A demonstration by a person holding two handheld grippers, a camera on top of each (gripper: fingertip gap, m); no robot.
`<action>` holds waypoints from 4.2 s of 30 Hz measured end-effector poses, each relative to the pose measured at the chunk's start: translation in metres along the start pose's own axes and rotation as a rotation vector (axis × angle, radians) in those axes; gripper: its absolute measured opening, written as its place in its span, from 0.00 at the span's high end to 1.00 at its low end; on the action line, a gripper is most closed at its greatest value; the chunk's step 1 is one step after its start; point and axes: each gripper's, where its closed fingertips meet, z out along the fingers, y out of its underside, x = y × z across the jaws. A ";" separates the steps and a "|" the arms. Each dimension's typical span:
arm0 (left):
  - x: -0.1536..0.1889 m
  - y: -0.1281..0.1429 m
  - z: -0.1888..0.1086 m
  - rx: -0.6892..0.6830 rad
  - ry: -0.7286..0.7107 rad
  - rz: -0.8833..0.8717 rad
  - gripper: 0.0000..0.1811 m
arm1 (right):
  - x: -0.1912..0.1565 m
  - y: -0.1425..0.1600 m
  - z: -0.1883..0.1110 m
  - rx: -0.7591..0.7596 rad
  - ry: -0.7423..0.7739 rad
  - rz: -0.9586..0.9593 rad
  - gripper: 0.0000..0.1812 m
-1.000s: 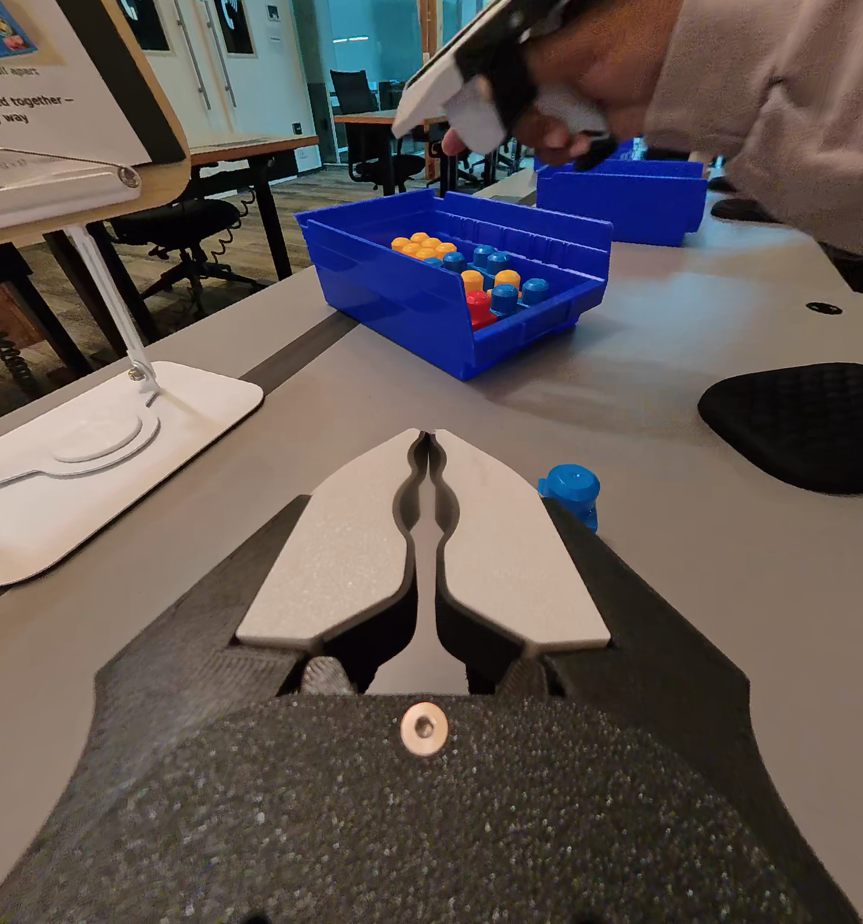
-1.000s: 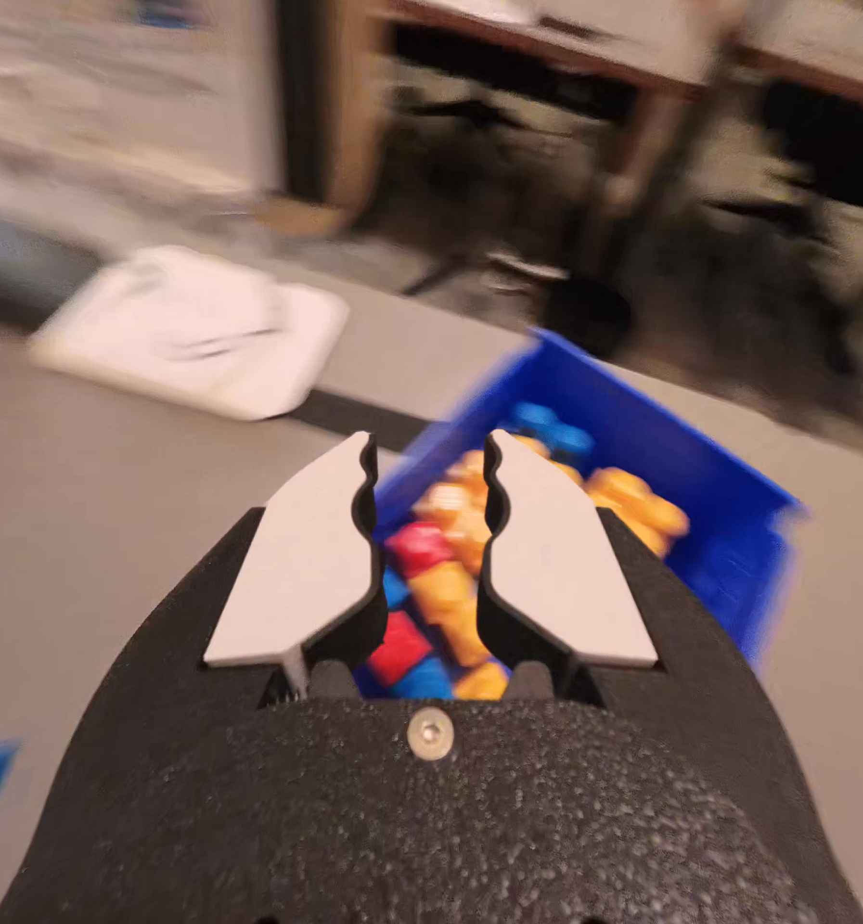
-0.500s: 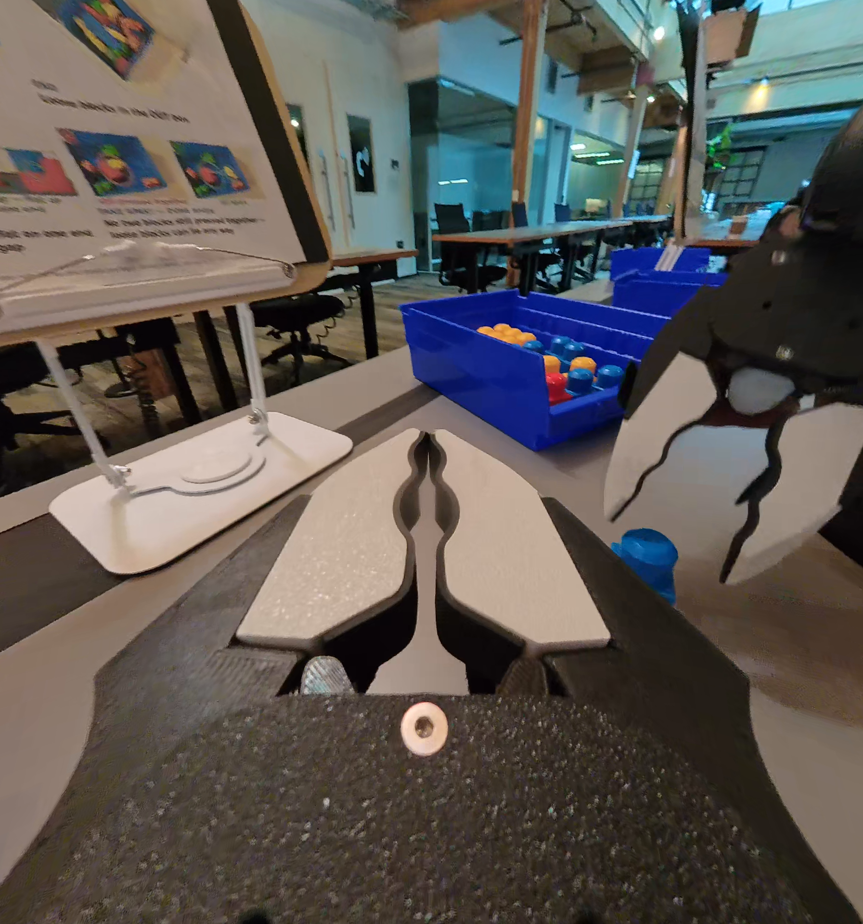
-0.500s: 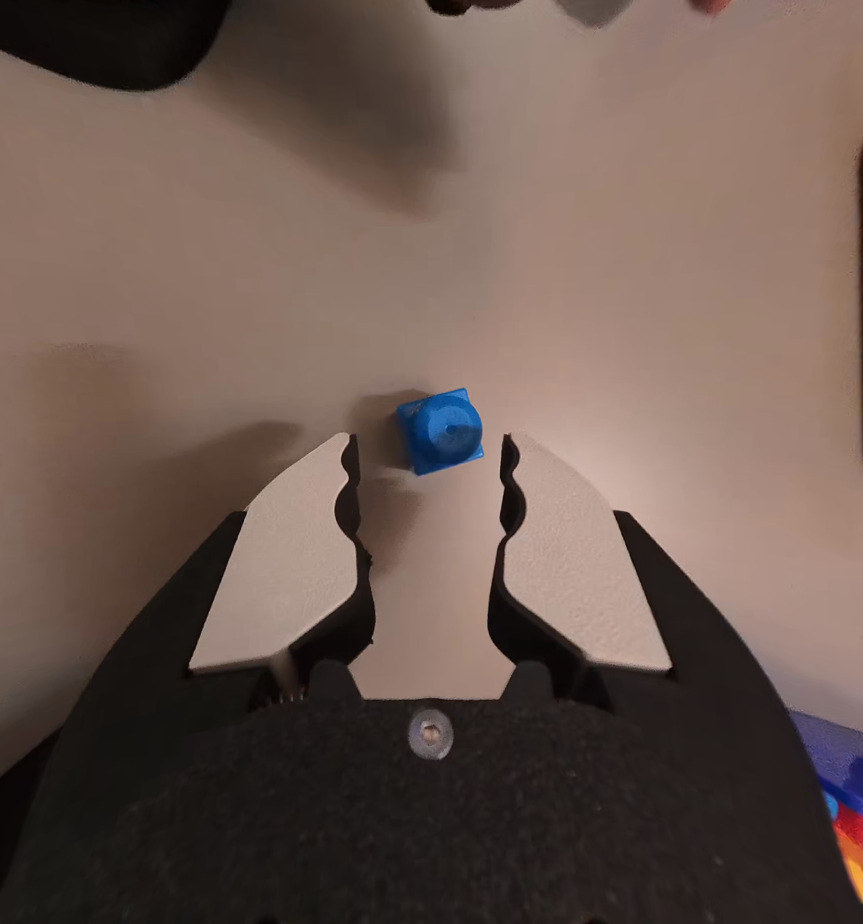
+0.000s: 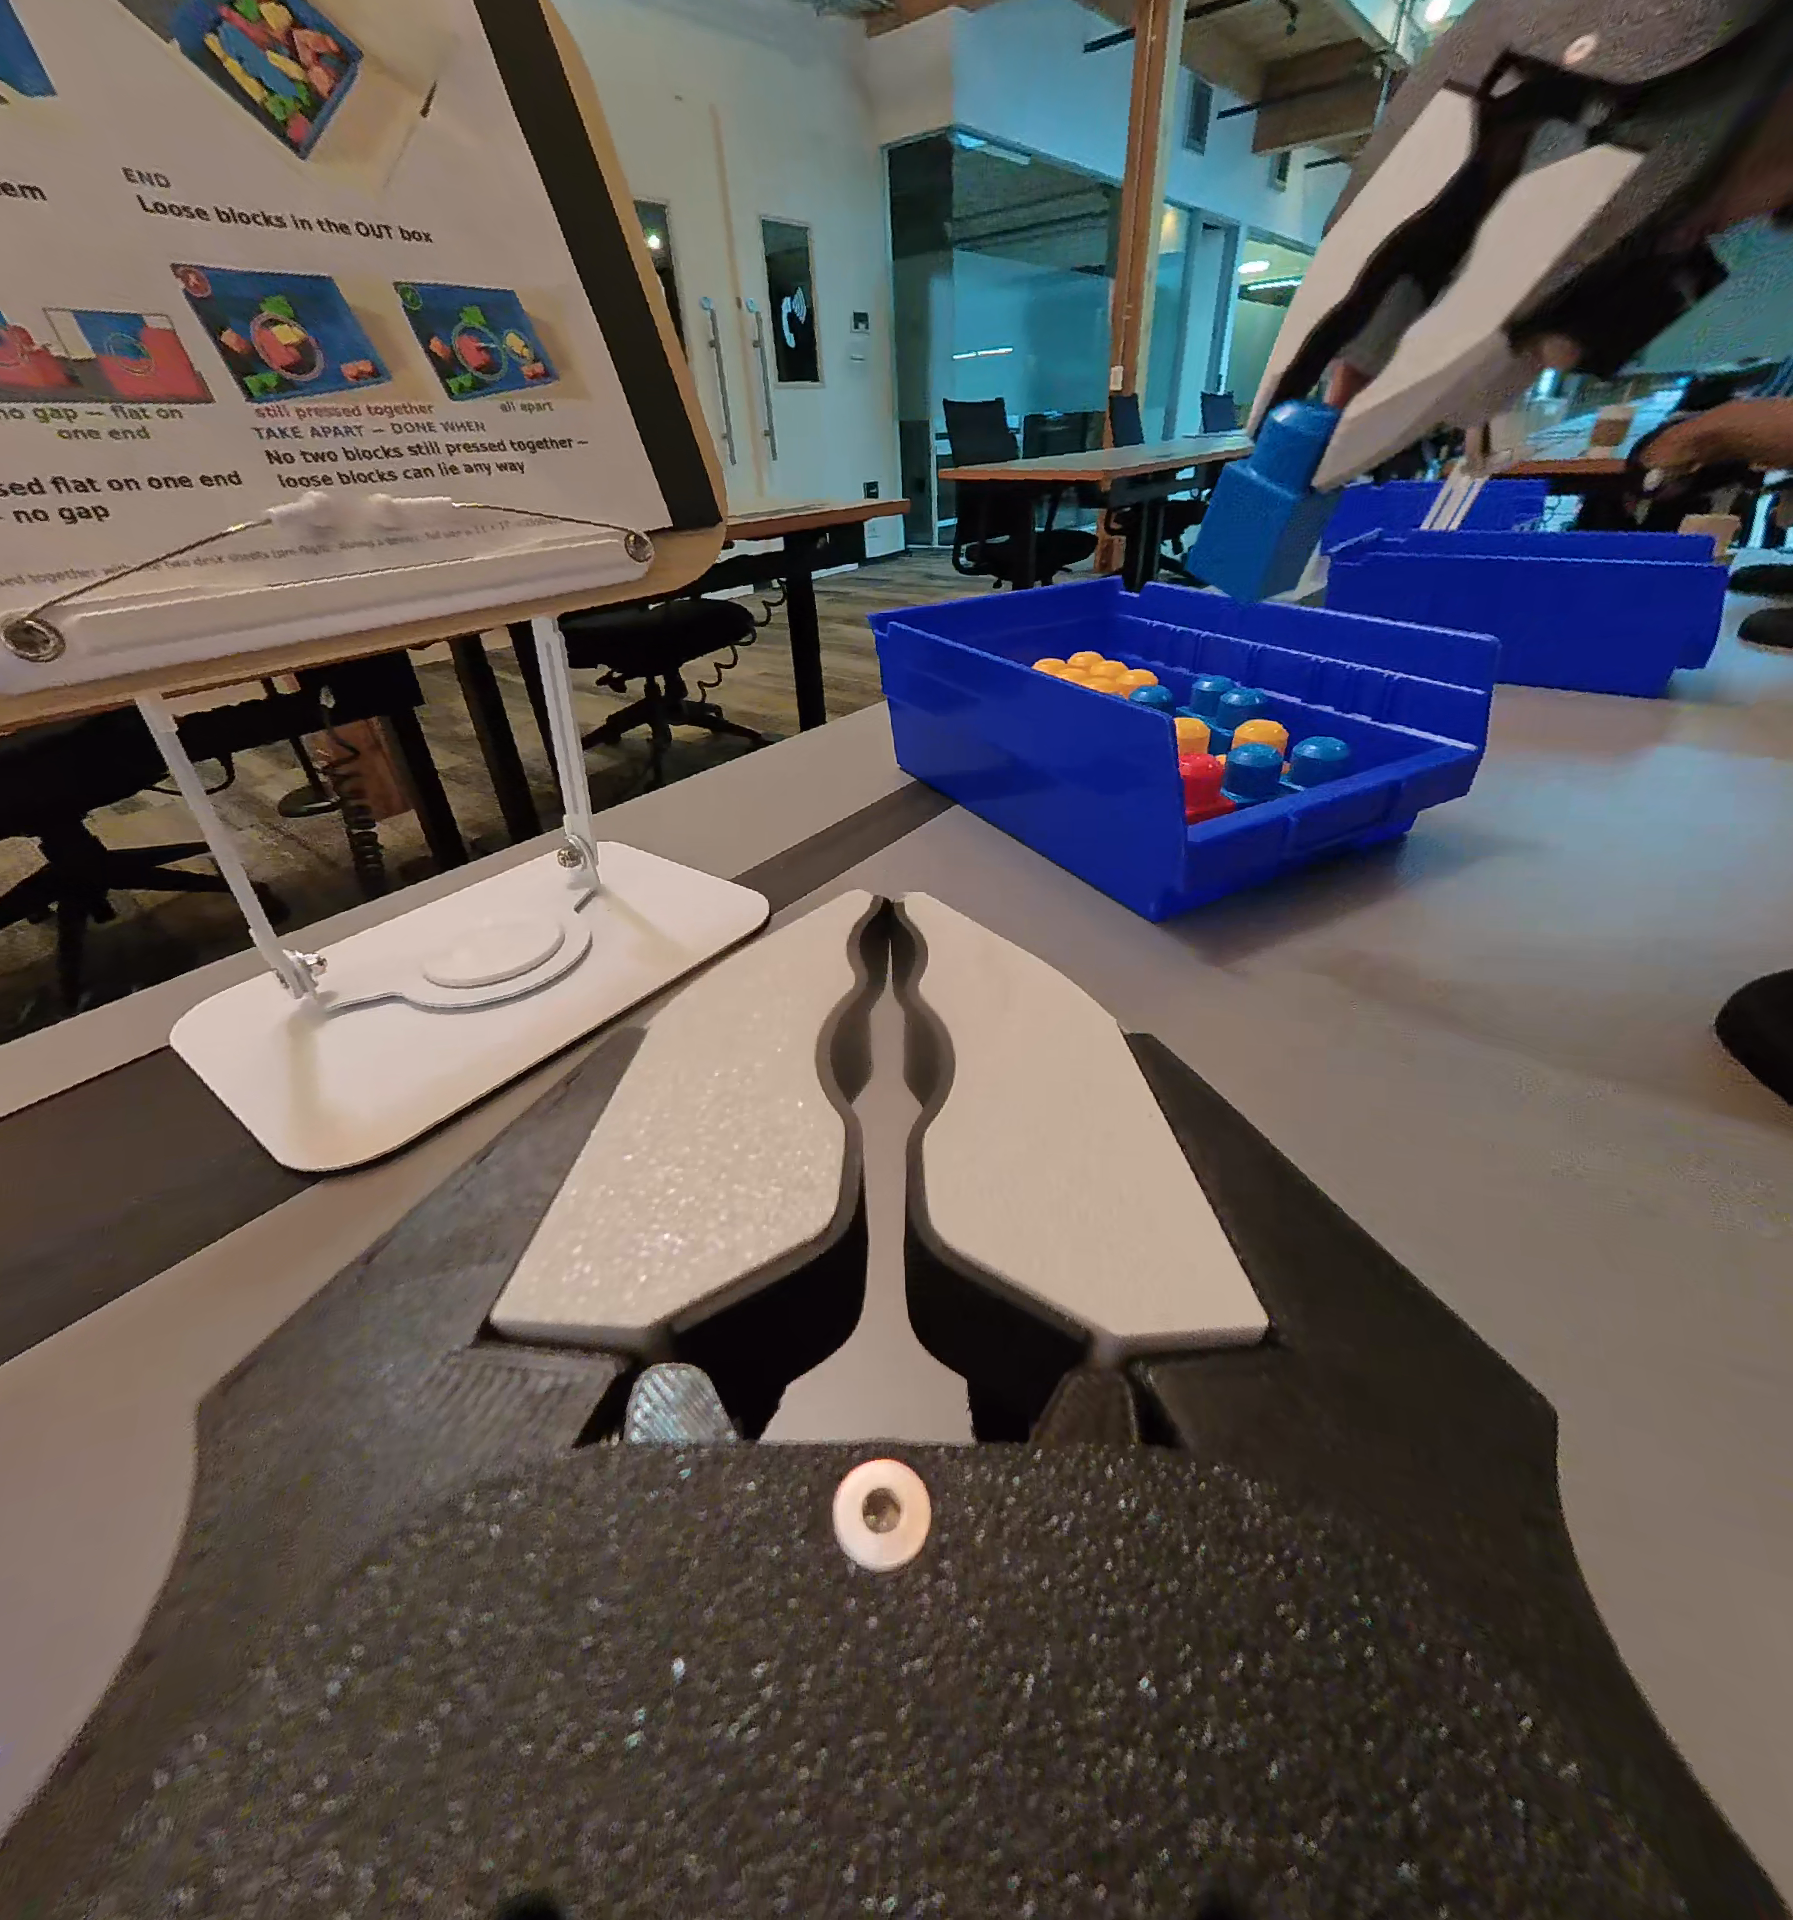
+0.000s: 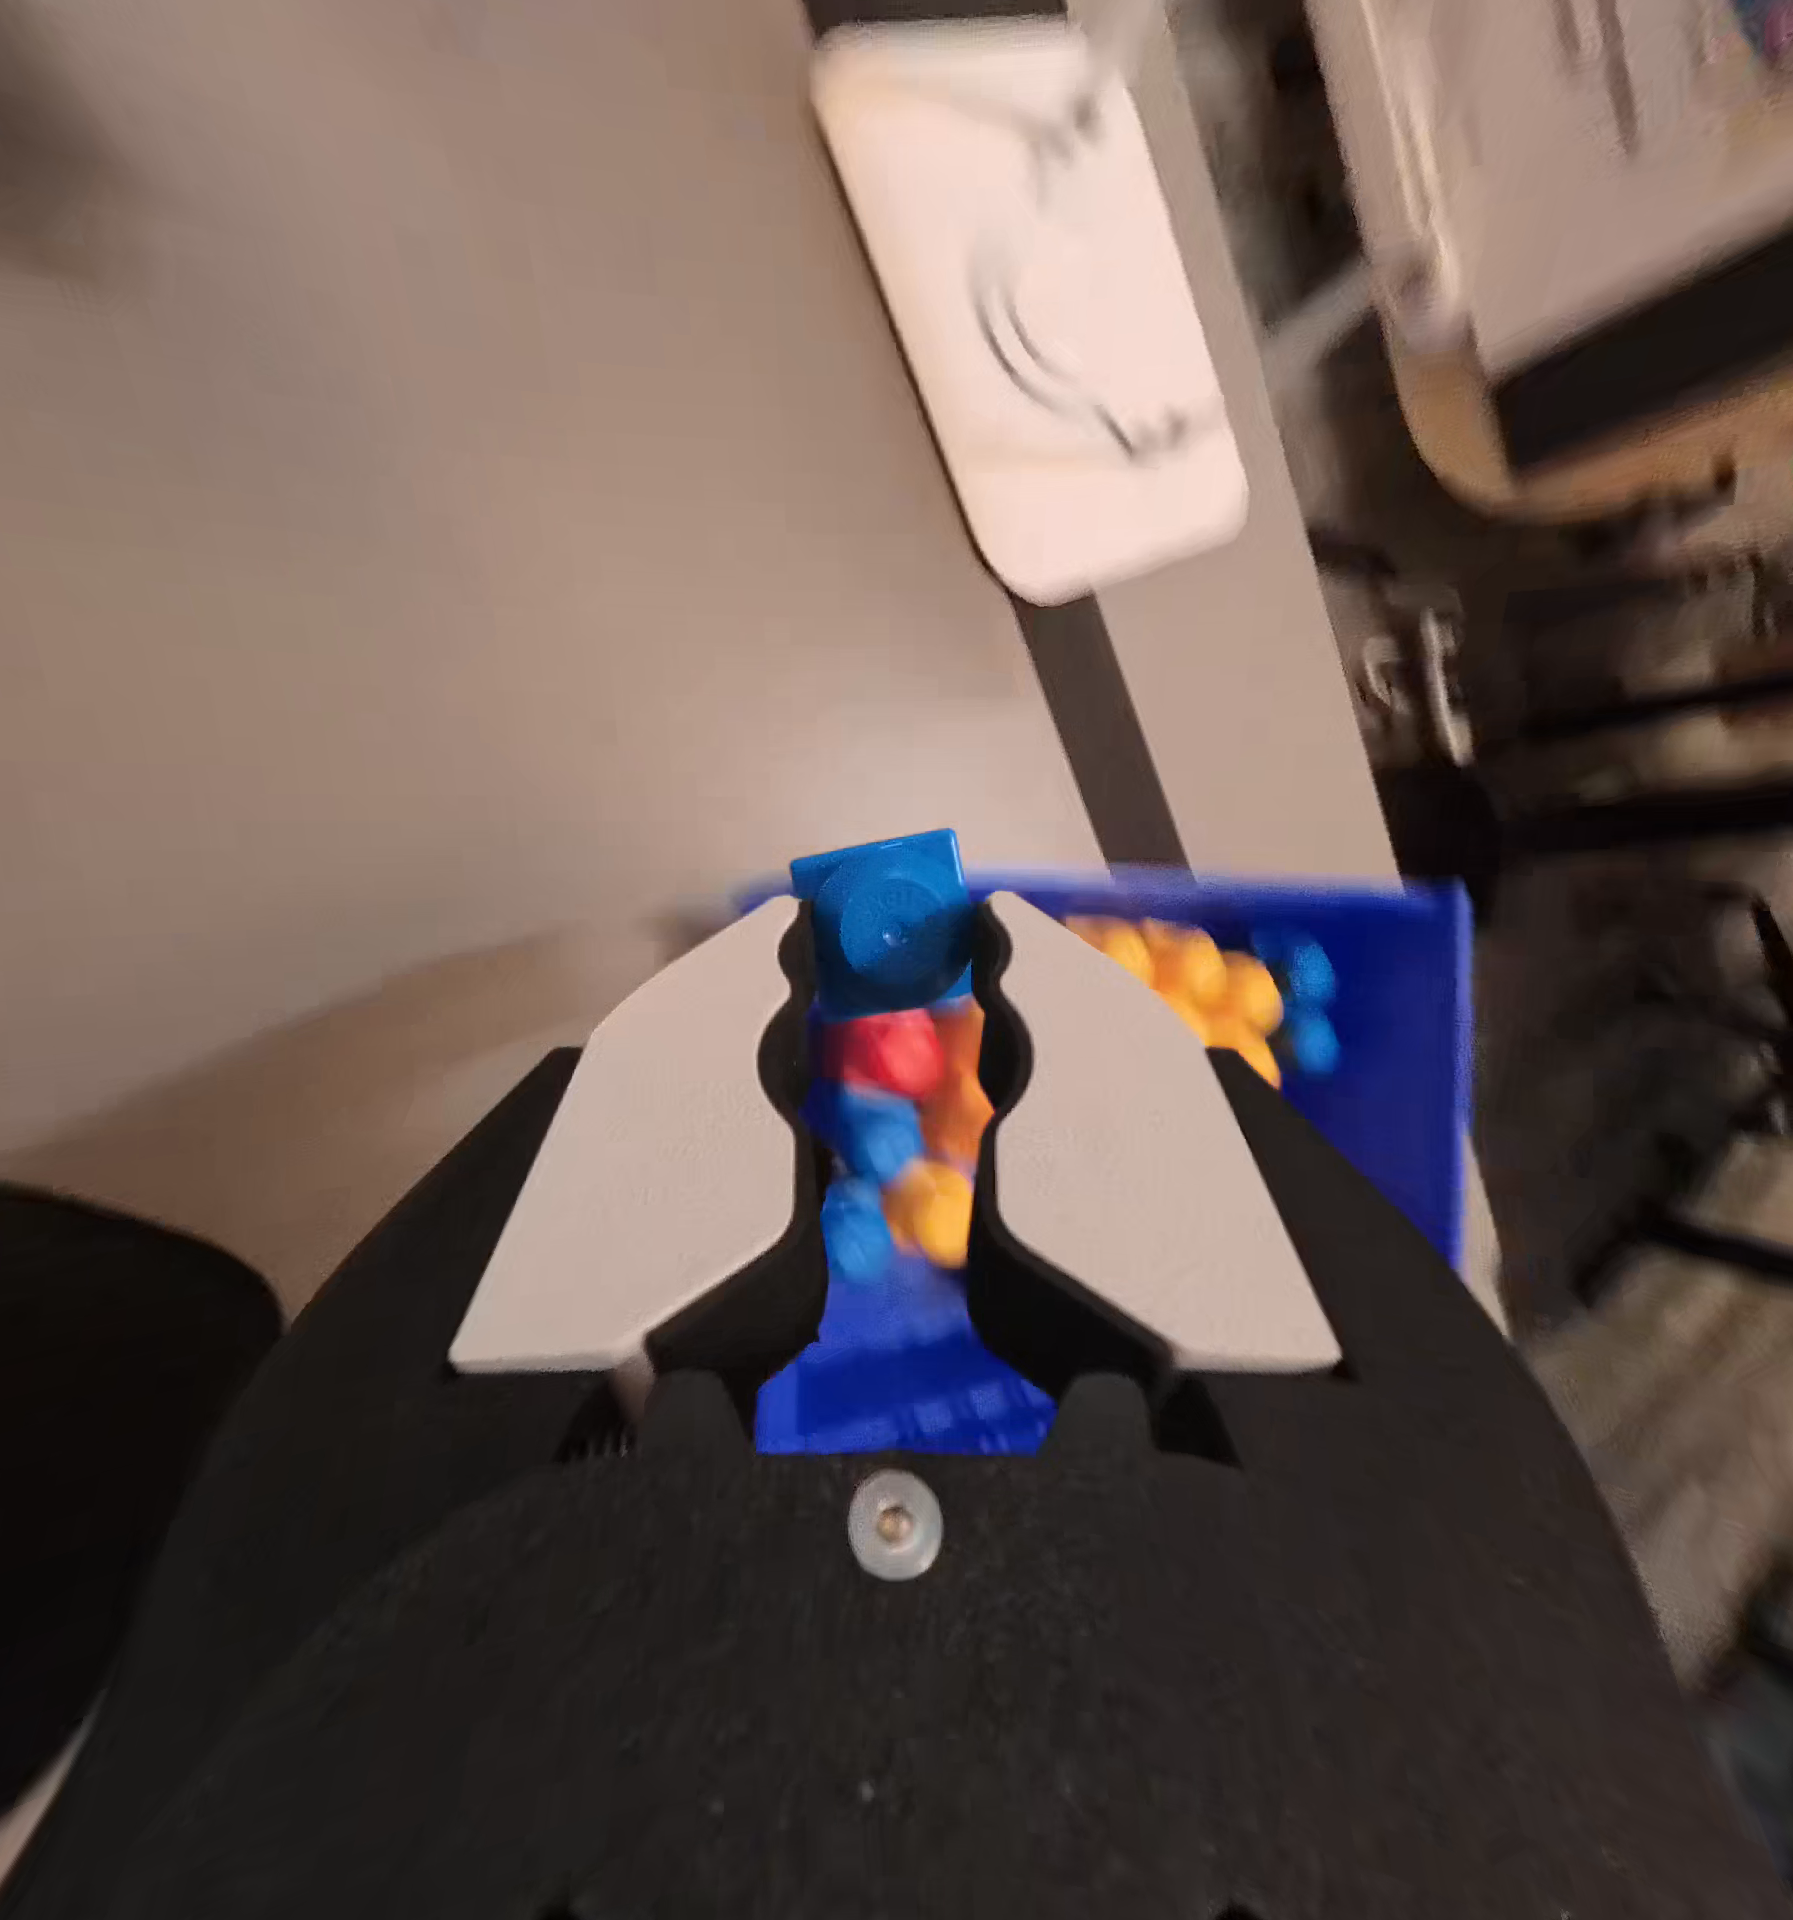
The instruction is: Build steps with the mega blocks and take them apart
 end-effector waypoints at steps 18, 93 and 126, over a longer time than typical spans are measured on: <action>0.004 0.001 0.002 -0.012 0.012 0.002 1.00 | 0.044 0.188 0.034 -0.542 0.472 0.820 0.84; -0.451 0.088 -0.204 -0.635 -1.462 -0.274 0.66 | -0.104 -0.055 0.099 0.769 0.087 0.398 1.00; 0.112 -0.110 -0.015 0.046 0.439 0.000 0.79 | -0.180 -0.090 -0.005 1.095 -1.144 0.572 0.56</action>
